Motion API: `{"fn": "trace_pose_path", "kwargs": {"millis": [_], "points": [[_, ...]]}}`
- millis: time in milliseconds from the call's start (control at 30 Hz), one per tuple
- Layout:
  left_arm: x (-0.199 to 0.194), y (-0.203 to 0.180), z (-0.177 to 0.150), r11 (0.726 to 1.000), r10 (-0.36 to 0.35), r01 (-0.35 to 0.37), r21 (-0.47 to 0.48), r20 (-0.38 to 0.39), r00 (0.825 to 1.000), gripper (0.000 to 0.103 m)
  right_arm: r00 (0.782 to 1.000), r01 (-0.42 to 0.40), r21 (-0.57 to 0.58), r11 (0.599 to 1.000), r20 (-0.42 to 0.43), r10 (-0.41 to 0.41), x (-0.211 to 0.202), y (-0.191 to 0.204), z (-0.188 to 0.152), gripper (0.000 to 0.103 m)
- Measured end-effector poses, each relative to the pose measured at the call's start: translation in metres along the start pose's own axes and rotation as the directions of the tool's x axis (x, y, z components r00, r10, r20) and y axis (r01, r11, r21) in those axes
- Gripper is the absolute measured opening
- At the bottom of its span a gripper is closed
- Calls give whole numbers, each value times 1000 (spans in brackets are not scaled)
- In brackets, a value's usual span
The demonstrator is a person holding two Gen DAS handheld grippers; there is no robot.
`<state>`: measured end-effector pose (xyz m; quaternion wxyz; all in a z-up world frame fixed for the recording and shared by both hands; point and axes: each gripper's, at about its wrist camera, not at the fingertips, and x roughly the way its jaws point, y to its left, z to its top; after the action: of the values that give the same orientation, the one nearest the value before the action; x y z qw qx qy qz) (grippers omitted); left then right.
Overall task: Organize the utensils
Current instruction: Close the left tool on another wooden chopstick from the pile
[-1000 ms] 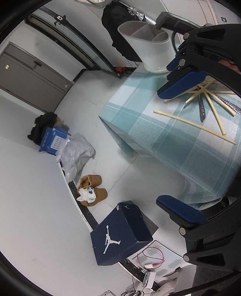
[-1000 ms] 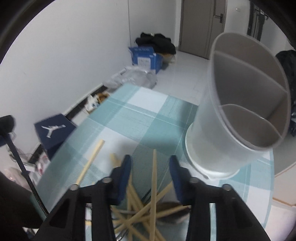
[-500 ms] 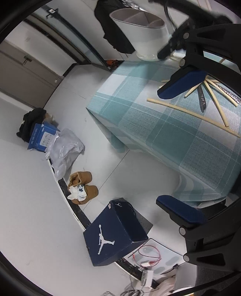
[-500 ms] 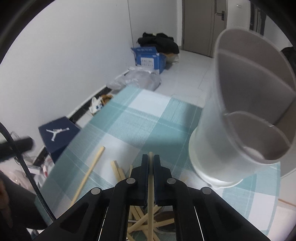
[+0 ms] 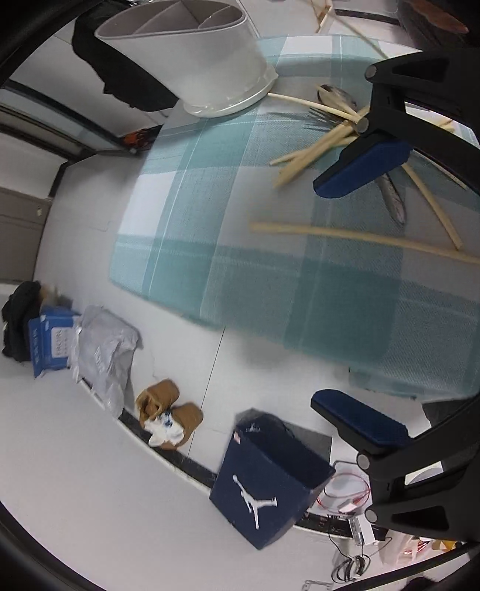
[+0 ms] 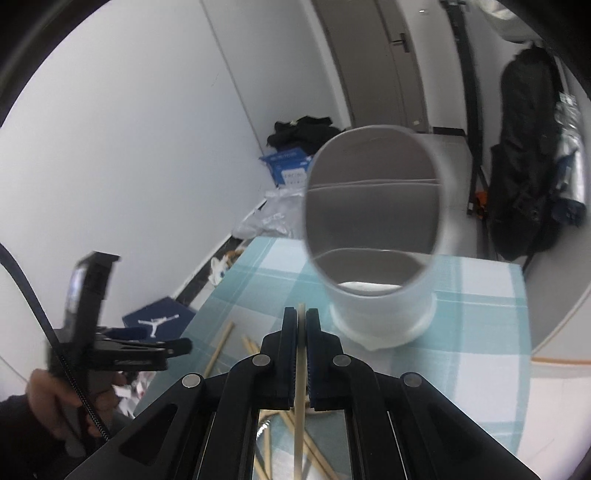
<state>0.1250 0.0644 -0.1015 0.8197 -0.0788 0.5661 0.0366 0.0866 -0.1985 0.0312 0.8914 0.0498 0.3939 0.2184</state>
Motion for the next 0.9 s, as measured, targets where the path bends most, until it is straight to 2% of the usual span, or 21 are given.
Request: {"fn": "trace_pose_path", "kwargs": {"millis": [133, 233, 300, 333, 367, 433, 500, 533, 567, 600, 733, 833, 900], "points": [[10, -20, 9, 995, 57, -58, 80, 8, 998, 100, 999, -1, 42, 999, 54, -1, -18, -13, 2, 4], [20, -29, 14, 983, 102, -101, 152, -3, 995, 85, 998, 0, 51, 999, 69, -3, -24, -18, -2, 4], [28, -31, 16, 979, 116, -108, 174, -37, 993, 67, 997, -6, 61, 998, 74, 1, -29, -22, -5, 4], [29, -32, 17, 978, 116, -107, 179, -45, 992, 67, 997, -8, 64, 998, 77, 3, -31, -23, -5, 4], [28, -32, 18, 979, 114, -106, 174, -36, 993, 62, 997, -9, 65, 998, 80, 3, -33, -24, -4, 4], [27, -33, 20, 983, 91, -82, 166, -49, 995, 49, 996, -13, 65, 998, 86, 7, -33, -26, -3, 4], [27, -35, 21, 988, 48, -38, 147, -65, 997, 26, 996, -8, 58, 998, 91, 2, -33, -29, -3, 4], [27, -39, 22, 990, 37, -27, 140, -70, 997, 20, 996, -11, 60, 998, 91, 6, -33, -30, -3, 4], [27, -42, 22, 990, 33, -23, 140, -72, 997, 6, 996, -15, 66, 998, 91, 9, -34, -31, -3, 4], [28, -46, 23, 990, 27, -16, 142, -79, 997, 3, 996, -18, 70, 997, 90, 12, -35, -34, -3, 4], [25, -52, 26, 991, 33, -25, 132, -63, 997, 3, 996, -18, 67, 998, 90, 12, -35, -36, -3, 4], [9, -49, 31, 996, 8, -8, 93, 0, 1000, 3, 996, -18, 66, 998, 94, 12, -37, -35, -4, 4], [-13, -45, 31, 998, -10, 5, 63, 76, 997, 3, 995, -16, 66, 998, 100, 9, -40, -34, -4, 4]]}}
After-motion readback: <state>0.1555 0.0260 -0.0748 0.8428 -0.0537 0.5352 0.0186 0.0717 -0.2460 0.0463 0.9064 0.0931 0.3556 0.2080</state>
